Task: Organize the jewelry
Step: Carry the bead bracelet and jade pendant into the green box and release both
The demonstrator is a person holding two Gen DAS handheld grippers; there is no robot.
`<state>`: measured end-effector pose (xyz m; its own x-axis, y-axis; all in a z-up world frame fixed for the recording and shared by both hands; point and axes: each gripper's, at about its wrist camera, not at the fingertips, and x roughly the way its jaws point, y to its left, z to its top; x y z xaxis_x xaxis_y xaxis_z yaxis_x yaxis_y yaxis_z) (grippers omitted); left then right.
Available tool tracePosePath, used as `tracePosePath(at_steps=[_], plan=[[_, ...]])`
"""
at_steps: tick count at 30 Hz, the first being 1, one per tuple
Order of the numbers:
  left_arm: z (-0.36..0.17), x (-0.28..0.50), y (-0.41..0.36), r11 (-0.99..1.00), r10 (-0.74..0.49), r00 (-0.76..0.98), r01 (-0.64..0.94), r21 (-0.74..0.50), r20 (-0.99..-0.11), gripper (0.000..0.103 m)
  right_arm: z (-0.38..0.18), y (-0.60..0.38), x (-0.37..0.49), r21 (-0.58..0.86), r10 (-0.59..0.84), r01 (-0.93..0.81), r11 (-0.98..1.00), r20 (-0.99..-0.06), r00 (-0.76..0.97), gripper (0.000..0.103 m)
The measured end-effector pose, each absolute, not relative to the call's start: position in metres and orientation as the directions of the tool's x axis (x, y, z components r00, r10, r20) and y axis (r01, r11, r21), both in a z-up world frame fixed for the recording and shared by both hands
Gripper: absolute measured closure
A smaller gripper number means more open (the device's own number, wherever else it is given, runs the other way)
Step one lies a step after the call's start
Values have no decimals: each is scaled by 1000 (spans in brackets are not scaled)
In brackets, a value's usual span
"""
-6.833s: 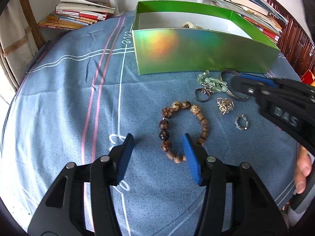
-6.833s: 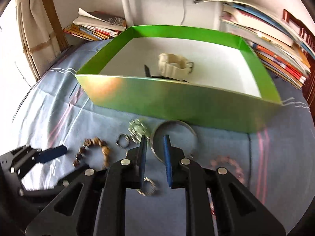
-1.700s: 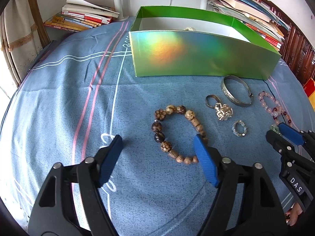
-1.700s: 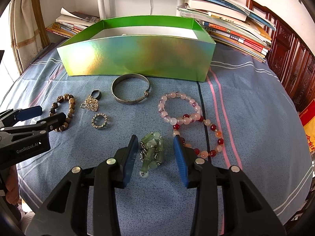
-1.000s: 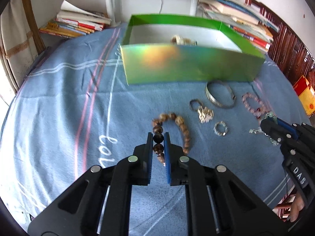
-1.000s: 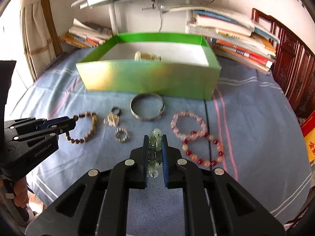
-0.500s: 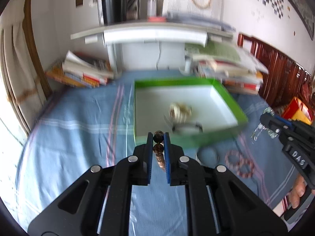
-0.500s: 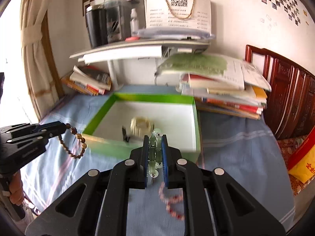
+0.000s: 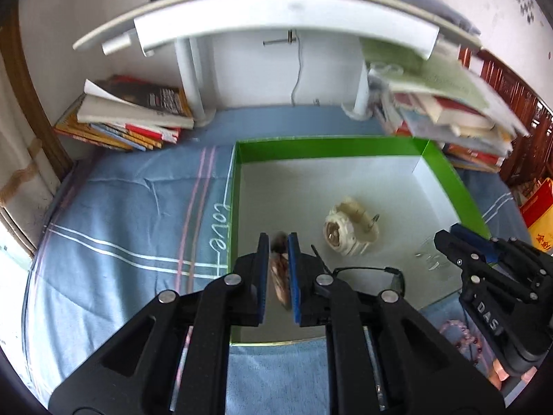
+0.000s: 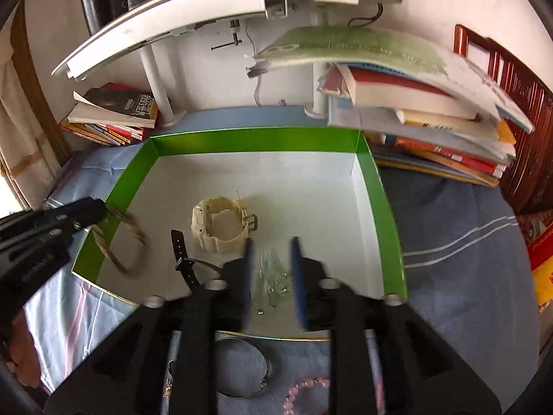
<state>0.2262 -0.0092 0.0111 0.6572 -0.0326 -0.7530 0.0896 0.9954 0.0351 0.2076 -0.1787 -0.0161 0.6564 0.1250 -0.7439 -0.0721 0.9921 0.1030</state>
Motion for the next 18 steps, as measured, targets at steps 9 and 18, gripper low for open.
tracePosePath(at_steps=[9,18], plan=[[13,158,-21,988,-22,689,124,88,-724,51,-5,-223,131,136,132,-49,990,-719,682,61],[-52,143,-53,973,-90,540,226,41,-837,48,-61,-266,91,140,61,91,986,-808,586,55]])
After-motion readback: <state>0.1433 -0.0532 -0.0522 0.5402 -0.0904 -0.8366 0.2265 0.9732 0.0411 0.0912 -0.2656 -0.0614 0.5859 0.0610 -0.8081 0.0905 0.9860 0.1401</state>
